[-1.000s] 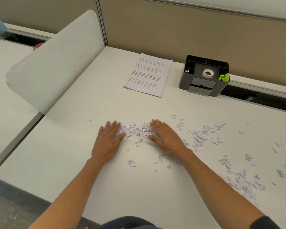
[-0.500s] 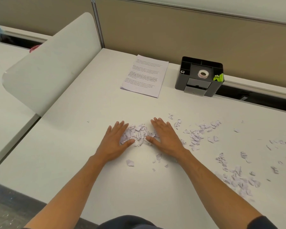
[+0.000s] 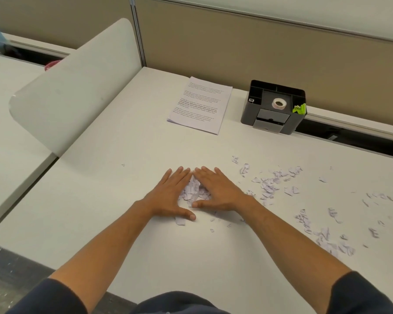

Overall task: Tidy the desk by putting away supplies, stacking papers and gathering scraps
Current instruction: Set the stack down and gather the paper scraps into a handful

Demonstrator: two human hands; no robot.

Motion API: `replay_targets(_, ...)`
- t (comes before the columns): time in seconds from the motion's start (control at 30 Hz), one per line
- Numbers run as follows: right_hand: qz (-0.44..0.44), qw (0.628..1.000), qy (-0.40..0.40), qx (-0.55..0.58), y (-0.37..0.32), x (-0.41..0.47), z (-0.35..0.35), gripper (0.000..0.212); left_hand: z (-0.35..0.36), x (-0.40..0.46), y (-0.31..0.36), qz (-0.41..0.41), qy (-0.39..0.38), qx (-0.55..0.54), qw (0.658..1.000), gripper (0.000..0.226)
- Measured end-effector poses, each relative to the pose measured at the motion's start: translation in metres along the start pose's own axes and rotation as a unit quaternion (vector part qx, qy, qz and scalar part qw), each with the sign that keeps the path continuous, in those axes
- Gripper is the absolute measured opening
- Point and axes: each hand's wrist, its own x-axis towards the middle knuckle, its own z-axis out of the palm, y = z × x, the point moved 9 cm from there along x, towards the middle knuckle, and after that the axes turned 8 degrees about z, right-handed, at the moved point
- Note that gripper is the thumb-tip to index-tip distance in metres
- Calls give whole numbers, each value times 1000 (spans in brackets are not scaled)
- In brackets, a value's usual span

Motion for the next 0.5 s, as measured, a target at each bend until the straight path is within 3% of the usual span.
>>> replay_targets(0.13, -6, 1000, 5, 2, -1, -20, 5, 95, -1, -6, -2, 2, 20, -15, 1000, 104)
replay_targets(0.3, 16, 999, 13, 46, -2, -56, -4, 94, -8, -27, 11, -15, 34, -75, 996, 100)
replay_targets(0.4, 88, 995, 40, 1, 14, -68, -13, 103, -12, -40, 14, -45, 14, -17, 999, 113)
replay_targets(0.5, 157, 986, 11, -53, 25, -71, -6, 114, -11, -39, 16, -69, -14, 65, 995, 115)
